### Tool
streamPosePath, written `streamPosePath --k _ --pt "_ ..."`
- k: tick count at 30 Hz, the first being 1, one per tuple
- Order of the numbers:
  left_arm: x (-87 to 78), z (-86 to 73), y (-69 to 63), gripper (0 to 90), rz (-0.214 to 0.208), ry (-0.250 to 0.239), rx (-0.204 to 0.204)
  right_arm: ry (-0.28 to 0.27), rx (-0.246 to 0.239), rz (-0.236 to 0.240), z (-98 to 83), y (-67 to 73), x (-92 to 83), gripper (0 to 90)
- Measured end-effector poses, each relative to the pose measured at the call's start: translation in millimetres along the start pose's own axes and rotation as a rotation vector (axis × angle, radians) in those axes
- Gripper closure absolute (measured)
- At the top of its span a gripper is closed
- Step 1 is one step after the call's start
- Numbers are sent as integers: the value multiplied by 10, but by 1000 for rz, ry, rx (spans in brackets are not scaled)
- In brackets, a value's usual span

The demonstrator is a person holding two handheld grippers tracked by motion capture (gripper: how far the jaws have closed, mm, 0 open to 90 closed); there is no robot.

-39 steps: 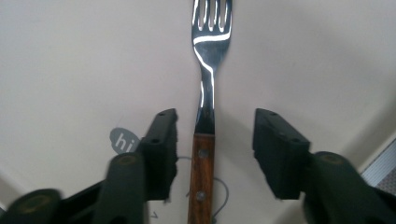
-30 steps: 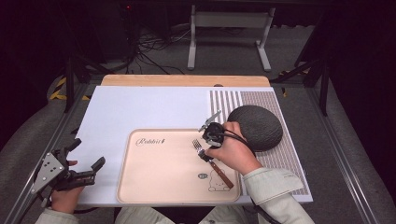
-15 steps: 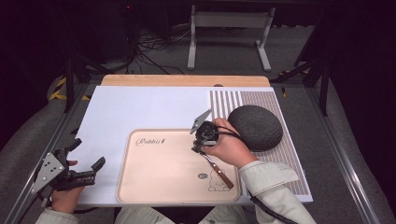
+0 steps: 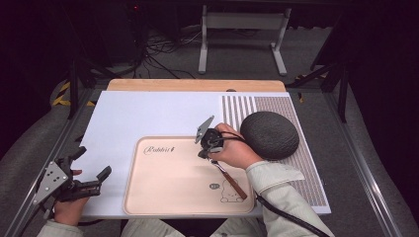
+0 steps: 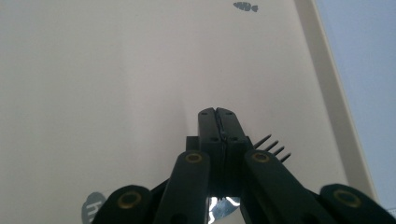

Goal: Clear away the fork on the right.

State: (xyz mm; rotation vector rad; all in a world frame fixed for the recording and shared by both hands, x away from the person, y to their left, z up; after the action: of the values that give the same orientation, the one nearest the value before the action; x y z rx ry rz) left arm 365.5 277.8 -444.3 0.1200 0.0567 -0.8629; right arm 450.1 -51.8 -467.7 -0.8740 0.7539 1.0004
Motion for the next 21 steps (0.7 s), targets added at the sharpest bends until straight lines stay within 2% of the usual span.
streamPosePath --k 8,21 --pt "-1 2 4 0 -2 -2 3 14 20 -12 -20 -96 144 900" --pt "1 7 1 1 -3 -4 4 28 26 -8 -57 -103 266 900"
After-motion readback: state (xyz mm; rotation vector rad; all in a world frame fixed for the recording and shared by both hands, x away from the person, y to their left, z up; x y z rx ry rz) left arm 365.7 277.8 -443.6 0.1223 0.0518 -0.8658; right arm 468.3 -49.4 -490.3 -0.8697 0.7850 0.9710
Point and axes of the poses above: each handheld gripper's, and its own axes: x roughly forward along the jaws, z roughly out of its top, y roughly to its left, the point moved 8 cm from there along x, roughly forward along the jaws, and after that the axes turned 14 degrees about -z, right-handed, at the moved point
